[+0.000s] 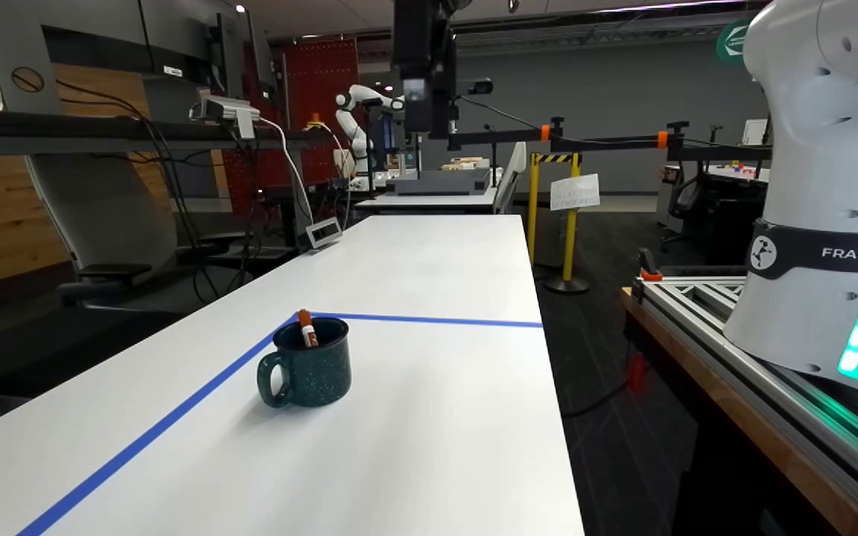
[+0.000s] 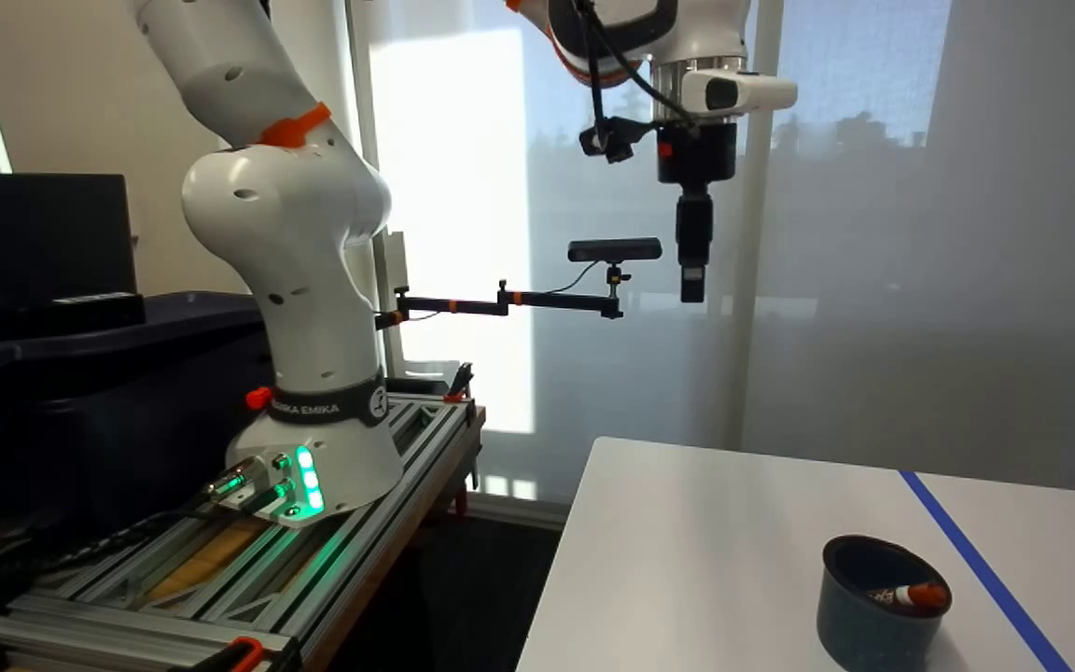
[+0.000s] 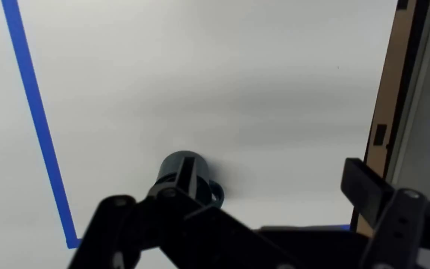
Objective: Remove the marker from the mug
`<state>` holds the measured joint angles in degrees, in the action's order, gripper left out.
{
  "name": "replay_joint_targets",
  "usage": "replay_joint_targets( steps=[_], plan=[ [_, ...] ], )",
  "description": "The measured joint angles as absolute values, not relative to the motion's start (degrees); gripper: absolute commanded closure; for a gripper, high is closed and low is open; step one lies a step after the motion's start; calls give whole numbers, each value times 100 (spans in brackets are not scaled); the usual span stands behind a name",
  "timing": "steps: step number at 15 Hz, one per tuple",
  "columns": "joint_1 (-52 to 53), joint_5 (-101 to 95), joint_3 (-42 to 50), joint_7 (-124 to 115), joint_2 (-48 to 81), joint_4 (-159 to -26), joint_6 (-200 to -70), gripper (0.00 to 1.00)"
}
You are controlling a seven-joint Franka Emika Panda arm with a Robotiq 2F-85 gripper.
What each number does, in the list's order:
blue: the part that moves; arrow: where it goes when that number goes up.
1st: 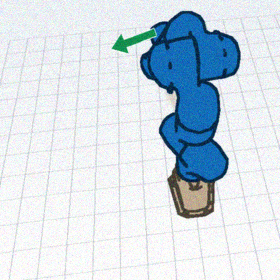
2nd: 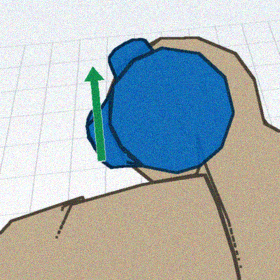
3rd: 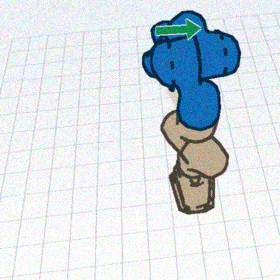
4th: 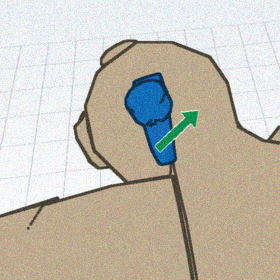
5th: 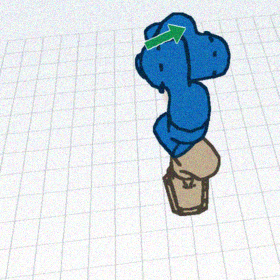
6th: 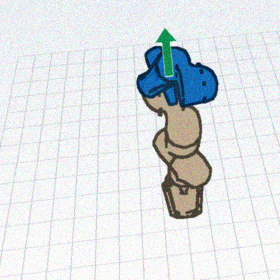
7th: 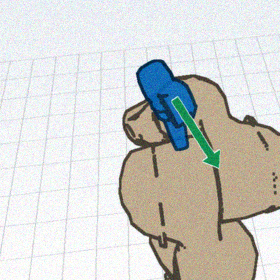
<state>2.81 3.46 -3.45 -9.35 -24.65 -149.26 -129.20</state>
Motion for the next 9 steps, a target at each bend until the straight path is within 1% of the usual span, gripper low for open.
replay_joint_targets(
  steps=[9],
  plan=[
    [-135, 263, -446, -2560, -998, -14927, -15395, 0]
  ],
)
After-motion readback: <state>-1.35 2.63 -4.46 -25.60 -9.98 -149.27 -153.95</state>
